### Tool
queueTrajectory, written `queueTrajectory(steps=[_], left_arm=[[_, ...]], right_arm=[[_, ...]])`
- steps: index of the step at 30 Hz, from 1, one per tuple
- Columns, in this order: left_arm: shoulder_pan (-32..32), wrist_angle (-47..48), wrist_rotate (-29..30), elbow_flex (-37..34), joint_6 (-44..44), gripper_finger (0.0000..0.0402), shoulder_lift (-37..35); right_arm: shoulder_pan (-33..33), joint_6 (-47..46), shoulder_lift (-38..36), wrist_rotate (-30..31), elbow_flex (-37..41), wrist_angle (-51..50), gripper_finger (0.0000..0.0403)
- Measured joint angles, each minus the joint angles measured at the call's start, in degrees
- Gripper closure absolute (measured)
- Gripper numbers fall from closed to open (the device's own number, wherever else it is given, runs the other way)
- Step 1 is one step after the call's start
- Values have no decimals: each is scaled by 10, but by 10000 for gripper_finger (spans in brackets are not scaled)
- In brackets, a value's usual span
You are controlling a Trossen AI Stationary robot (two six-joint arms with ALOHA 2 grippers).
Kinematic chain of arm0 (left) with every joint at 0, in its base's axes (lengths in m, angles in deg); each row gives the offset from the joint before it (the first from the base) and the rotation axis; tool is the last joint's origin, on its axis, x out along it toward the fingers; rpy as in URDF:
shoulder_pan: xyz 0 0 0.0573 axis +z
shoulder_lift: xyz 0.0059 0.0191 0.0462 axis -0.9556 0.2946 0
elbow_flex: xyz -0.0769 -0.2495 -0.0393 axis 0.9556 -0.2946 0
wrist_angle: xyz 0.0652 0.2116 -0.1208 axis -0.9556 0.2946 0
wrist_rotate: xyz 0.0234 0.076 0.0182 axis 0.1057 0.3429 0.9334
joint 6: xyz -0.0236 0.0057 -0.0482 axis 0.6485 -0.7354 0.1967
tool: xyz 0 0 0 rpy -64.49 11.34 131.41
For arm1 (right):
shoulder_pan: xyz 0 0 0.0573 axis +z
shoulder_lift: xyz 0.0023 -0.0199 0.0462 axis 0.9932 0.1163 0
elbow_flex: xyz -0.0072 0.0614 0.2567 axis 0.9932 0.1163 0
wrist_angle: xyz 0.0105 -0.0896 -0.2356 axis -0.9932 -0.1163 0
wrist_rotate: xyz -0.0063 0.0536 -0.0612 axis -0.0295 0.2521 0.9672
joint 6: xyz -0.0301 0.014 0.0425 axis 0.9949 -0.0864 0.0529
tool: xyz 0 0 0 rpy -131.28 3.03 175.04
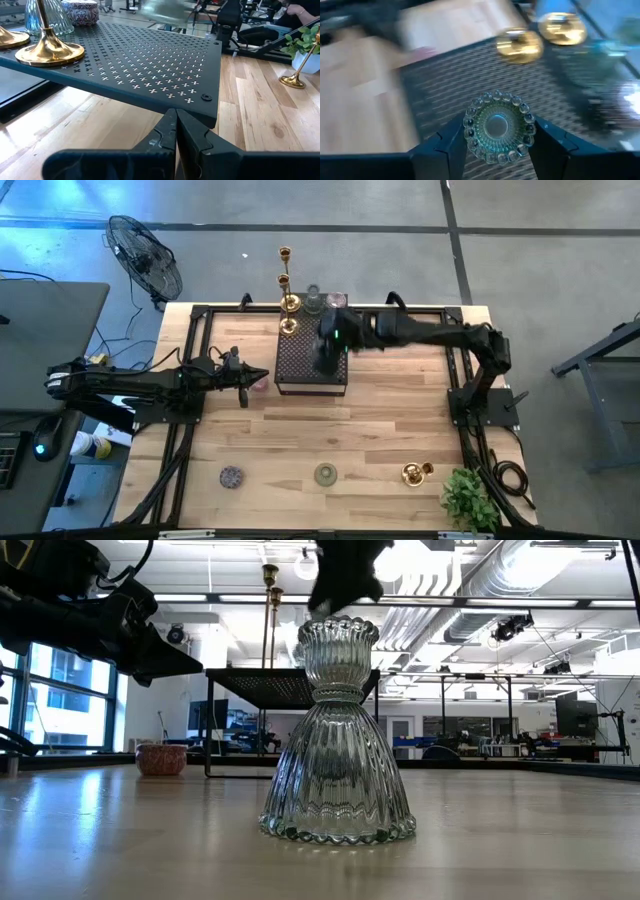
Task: Pick & Place candle stick holders
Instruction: Put the green candle holder on the shelf
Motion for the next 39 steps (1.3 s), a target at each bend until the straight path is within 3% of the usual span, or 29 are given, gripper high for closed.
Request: queueTrajectory(steps=[2,7,15,39], left_arm=[[0,0,0,0,0,401,0],[0,0,1,0,0,401,0],[0,0,2,0,0,401,0],[0,0,3,0,0,401,0]], right_arm=[[-35,10,2,-1,0,9,241],[-107,22,18,-70,-1,61,241],[-144,47,39,-126,0,105,240],[-148,91,66,-105,0,130,240]])
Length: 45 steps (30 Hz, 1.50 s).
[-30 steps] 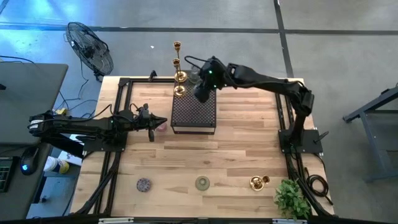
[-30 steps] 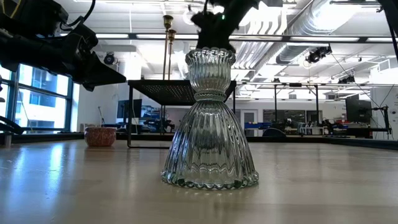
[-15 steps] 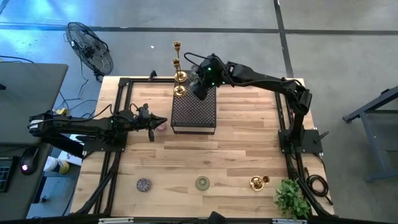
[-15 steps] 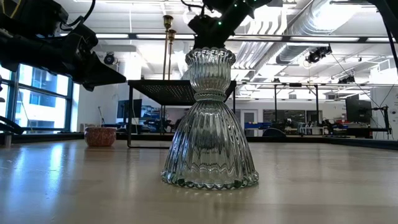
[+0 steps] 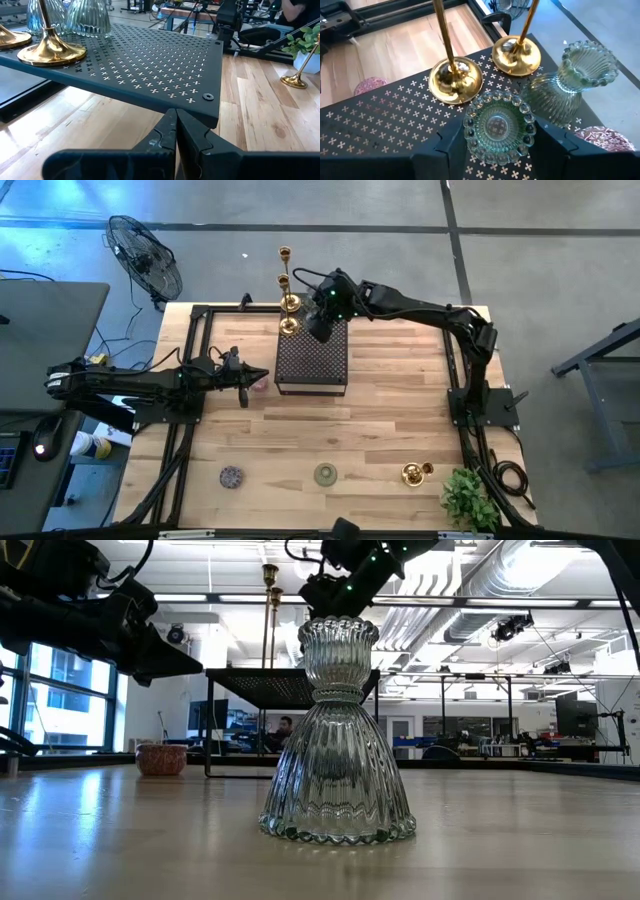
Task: Pick & Place candle stick holders
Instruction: Put the green candle holder on the shelf
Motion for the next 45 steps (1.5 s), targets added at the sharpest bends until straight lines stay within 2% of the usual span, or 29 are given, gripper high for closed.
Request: queueTrajectory(steps=[21,29,45], left_arm=[[0,0,0,0,0,401,0],[0,1,0,0,0,401,0],[0,2,-1,0,0,401,0]], right_arm=[[0,8,6,-7,0,5,215],[0,5,24,-19,0,28,202],[0,8,24,2,0,90,202]])
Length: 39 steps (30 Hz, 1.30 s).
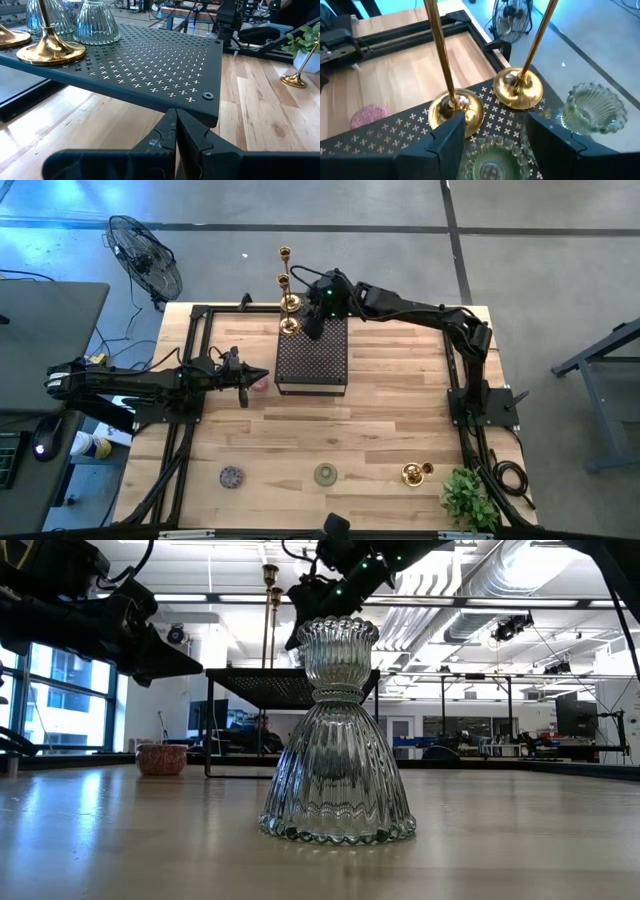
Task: Pick & Place candle stick holders
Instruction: Put the green candle holder on the shelf
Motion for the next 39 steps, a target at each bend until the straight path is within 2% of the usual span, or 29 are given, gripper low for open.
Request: queueTrajectory(steps=[7,13,19,25,30,39], left_arm=[[0,2,0,0,0,401,0],[0,3,0,0,0,401,0],[0,5,0,0,-4,401,0],[0,11,0,0,-4,401,0],[0,11,0,0,-4,401,0],[0,11,0,0,-4,401,0]], right_arm=[[0,12,-23,11,0,-17,207],[4,12,-71,14,0,-47,233],[13,4,-94,16,0,-162,304],[19,3,-92,15,52,-177,394],[19,-1,-92,-1,104,-119,384],[18,-3,-91,-21,155,-20,397]])
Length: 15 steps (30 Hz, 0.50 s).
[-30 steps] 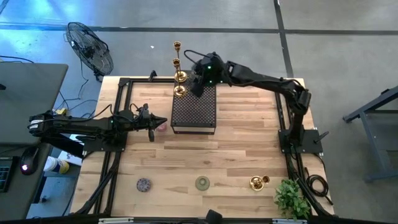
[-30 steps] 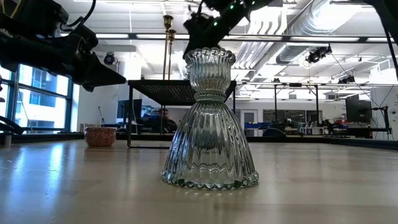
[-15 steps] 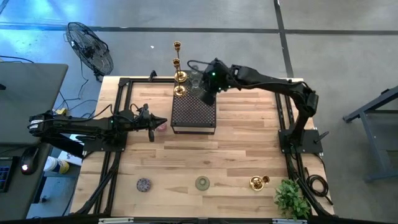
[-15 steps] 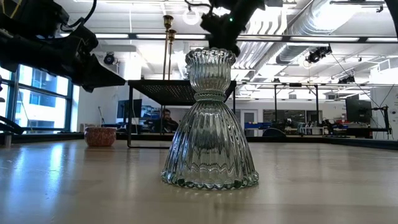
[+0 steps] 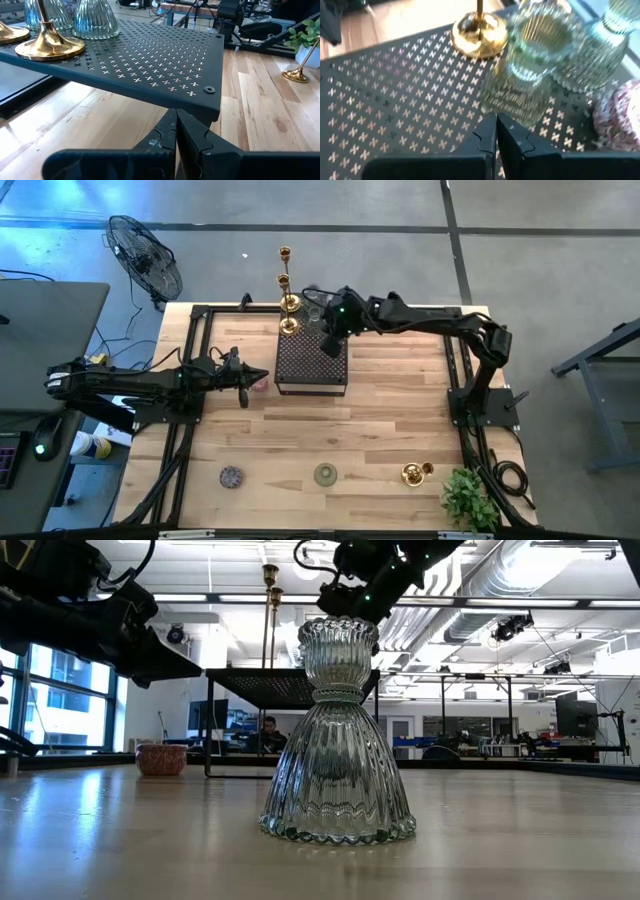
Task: Pick & Place candle stick holders
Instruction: Put the green candle holder on the shelf
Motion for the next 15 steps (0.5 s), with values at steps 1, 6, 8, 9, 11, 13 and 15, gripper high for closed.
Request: queueTrajectory(steps=[1,6,8,9,11,13,15], left_arm=[[0,0,0,0,0,401,0],[0,0,0,0,0,401,0],[0,0,0,0,0,401,0],[0,0,0,0,0,401,0],[0,0,0,0,0,401,0],[0,0,0,0,0,401,0],[0,0,0,0,0,401,0]], right_arm=[[0,0,0,1,2,11,397],[0,0,11,1,3,47,401],[-1,0,13,1,3,50,401],[-1,0,13,1,3,49,401],[-1,0,13,1,3,53,402],[-1,0,13,4,3,57,401],[-1,0,13,5,3,59,401]])
